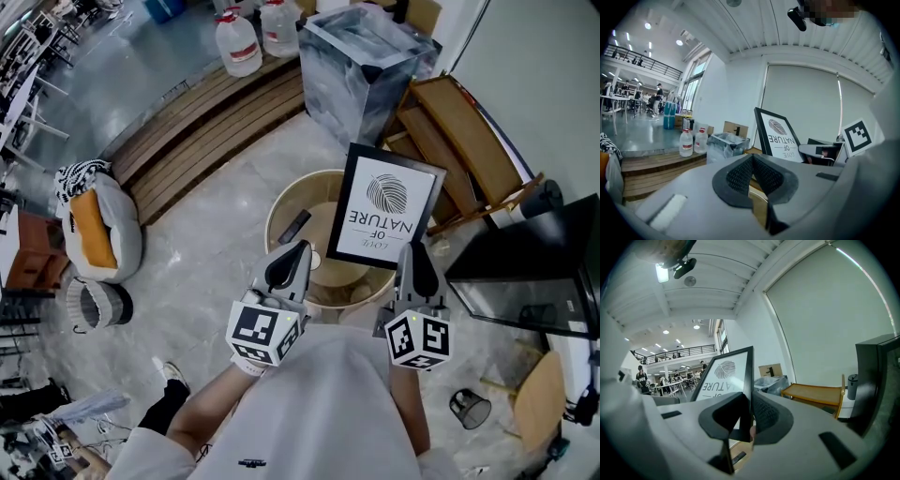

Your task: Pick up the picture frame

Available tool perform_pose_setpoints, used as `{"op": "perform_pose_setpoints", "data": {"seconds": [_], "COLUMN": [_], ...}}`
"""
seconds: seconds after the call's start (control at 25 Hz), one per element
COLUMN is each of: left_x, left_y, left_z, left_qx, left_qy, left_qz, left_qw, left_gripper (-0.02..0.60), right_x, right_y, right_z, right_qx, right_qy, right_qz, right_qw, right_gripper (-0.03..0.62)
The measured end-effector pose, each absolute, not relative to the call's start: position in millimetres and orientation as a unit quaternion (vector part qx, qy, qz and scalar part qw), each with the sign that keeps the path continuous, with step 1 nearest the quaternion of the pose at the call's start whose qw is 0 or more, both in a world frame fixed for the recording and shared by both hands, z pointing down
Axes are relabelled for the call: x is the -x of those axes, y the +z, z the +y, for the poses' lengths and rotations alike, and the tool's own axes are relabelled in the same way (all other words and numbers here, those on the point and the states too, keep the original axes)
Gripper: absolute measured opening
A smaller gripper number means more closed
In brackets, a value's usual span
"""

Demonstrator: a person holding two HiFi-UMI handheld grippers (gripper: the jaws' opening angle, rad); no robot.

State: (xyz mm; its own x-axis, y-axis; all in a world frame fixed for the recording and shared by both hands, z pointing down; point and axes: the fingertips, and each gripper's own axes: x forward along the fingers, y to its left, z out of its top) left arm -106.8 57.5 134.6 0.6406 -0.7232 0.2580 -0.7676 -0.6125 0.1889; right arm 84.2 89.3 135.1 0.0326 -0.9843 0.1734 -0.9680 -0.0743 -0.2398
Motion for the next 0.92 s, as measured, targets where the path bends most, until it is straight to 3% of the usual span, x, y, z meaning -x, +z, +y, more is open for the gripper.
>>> {"op": "perform_pose_setpoints", "data": {"seconds": [0.92], "left_x": [103.7], "left_y": [138.2], "left_z": [58.0], "left_qx": [-0.894], "left_qy": [0.081], "left_qz": [-0.418], "left_qw": [0.142], "left_gripper": [0.003], "right_x": [-85.3], "right_y": [136.8], "right_z": [87.2], "right_qx": [0.715], "right_qy": [-0.148], "right_qz": [0.683], "right_qw": [0.023], "right_gripper": [0.060]}}
